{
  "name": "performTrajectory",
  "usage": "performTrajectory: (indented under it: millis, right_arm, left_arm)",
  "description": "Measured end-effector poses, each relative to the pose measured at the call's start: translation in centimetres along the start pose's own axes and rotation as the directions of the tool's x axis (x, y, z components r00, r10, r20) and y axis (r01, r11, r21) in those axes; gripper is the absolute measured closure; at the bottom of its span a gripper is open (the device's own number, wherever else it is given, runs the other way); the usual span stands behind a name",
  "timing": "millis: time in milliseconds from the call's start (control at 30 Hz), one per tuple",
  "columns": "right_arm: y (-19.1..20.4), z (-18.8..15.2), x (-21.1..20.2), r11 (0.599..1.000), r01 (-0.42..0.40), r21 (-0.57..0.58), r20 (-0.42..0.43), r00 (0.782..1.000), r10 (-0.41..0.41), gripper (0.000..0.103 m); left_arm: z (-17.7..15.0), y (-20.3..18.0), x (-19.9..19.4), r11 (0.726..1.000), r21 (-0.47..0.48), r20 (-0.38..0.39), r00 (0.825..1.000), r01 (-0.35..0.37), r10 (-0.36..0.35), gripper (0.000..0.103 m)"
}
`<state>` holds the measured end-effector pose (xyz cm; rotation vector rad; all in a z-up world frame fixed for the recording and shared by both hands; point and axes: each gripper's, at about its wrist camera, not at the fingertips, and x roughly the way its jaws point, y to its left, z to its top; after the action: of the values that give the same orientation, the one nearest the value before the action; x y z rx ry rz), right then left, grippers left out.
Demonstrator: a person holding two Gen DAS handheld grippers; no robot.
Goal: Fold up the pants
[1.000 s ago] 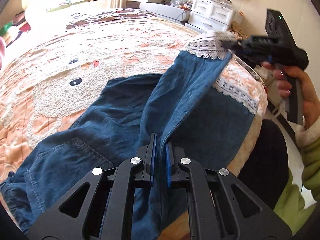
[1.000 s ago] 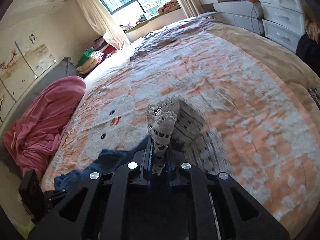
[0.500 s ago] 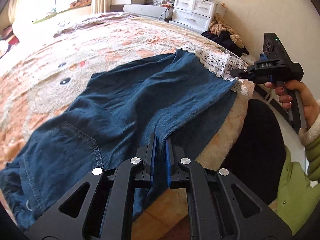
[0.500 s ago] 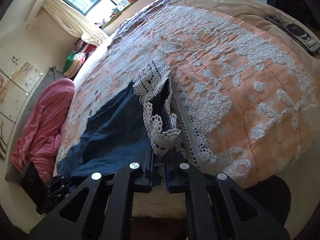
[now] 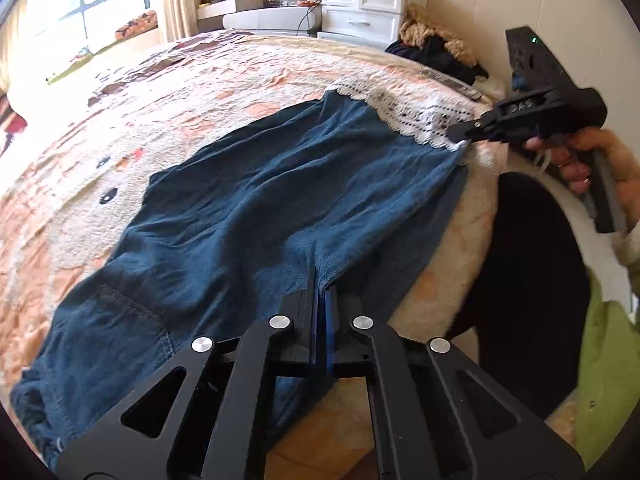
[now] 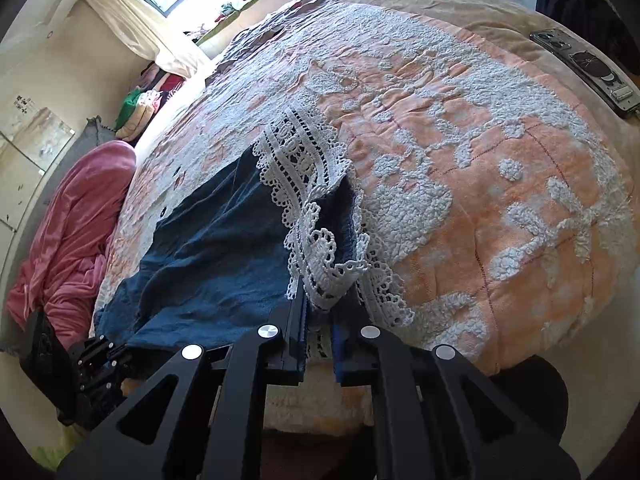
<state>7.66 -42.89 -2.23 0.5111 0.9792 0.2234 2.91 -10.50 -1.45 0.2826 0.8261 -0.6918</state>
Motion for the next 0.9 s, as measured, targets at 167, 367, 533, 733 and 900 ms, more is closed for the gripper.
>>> performTrajectory:
  millis: [167,367,533,733,900]
  right_arm:
    - [0.1,-0.4,-0.4,0.999,-0.005,-0.035,-0.021,1.0,0.004,0.095]
    - [-0.7,-1.4,0.6,1.0,-0.016,-0.002,-0.059,0.998,0.016,0.094]
    - [-1.2,-1.5,-0.3,1.0,-0.027,0.011,-0.068,0.997,0.027,0.083]
    - [-1.3,-1.0,-3.7,0.996,0.08,-0.051,0.028,0.997,-0.078,0.05]
    - [-0.7,1.3,-3.9,0.993,0.078,-0.094,0.086,0.994,-0.07,0.046]
  left_arm:
    - [-1.0,-0.1,-1.1,0.999,0.041,-0.021,1.0,0.018,-0.017,0.103]
    - [-1.9,-0.6,-0.6,0.999,0.054,-0.052,0.999,0.001,0.002,0.103]
    - [-2.7,-0.2,0.5,1.0,0.028,-0.08,0.997,0.013,-0.011,0.103]
    - [-2.9,-0.3,0.3,0.999,0.03,-0.083,0.996,0.021,-0.018,0.102]
    - [-3.2,-0.1,-0.8,0.995,-0.04,-0.069,0.993,0.088,-0.09,0.075]
